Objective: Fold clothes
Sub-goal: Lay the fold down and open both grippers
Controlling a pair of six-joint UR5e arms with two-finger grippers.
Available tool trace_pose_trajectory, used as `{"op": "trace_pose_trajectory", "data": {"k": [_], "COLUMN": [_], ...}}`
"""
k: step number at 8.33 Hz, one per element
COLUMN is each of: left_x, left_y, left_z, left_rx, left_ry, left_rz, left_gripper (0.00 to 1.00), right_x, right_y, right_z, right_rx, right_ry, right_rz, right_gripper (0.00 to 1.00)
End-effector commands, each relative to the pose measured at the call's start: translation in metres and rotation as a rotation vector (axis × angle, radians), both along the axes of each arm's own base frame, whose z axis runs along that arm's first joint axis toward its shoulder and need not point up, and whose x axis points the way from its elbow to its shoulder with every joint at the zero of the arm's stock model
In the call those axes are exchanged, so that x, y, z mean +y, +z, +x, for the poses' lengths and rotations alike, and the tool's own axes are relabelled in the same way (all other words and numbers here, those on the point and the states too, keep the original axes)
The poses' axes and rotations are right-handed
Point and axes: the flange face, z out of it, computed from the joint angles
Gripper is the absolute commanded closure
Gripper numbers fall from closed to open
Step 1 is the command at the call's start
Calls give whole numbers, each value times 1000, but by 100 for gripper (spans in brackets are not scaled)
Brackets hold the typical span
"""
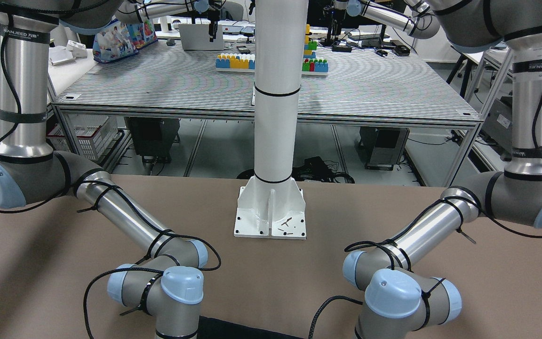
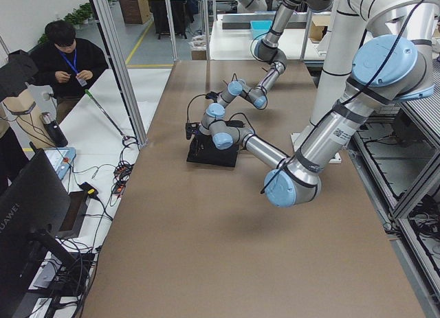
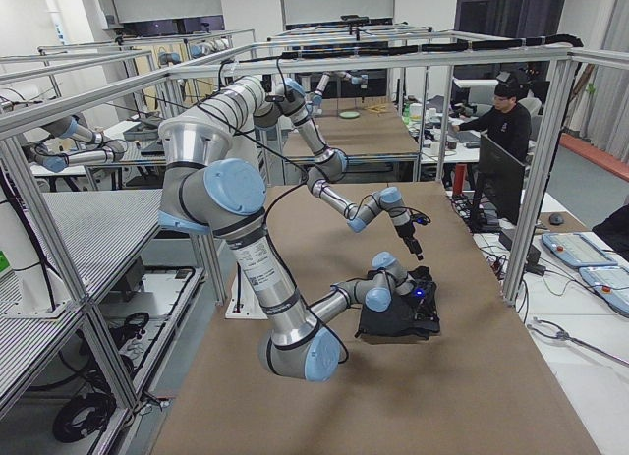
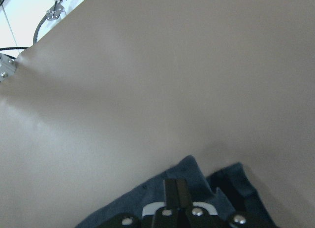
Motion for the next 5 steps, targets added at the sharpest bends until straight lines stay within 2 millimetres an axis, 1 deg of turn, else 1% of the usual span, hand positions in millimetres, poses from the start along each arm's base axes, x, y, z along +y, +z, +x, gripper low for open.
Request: {"op": "trace_pose_trajectory", "data": {"k": [1, 2, 3, 4, 5], "left_x": [-1, -1, -6, -6, -4], "left_y": [0, -1, 2, 29, 68], "left_z": [-1, -2, -9, -22, -63], "left_rx": [3, 3, -1, -52, -136], "left_ry": [3, 3, -6, 16, 60], "left_rz": [-2, -2, -3, 24, 102], "left_gripper": [0, 0, 0, 0, 0], "right_x": [-21, -24, -26, -21, -16], "right_y": [-4, -11, -7, 26, 59], "right_z": [20, 29, 35, 41, 71], "right_rx": [75, 93, 151, 227, 308], "right_ry": [-135, -204, -288, -350, -397], "right_rz": [61, 90, 126, 130, 152], "right_gripper": [6, 6, 6, 6, 6]}}
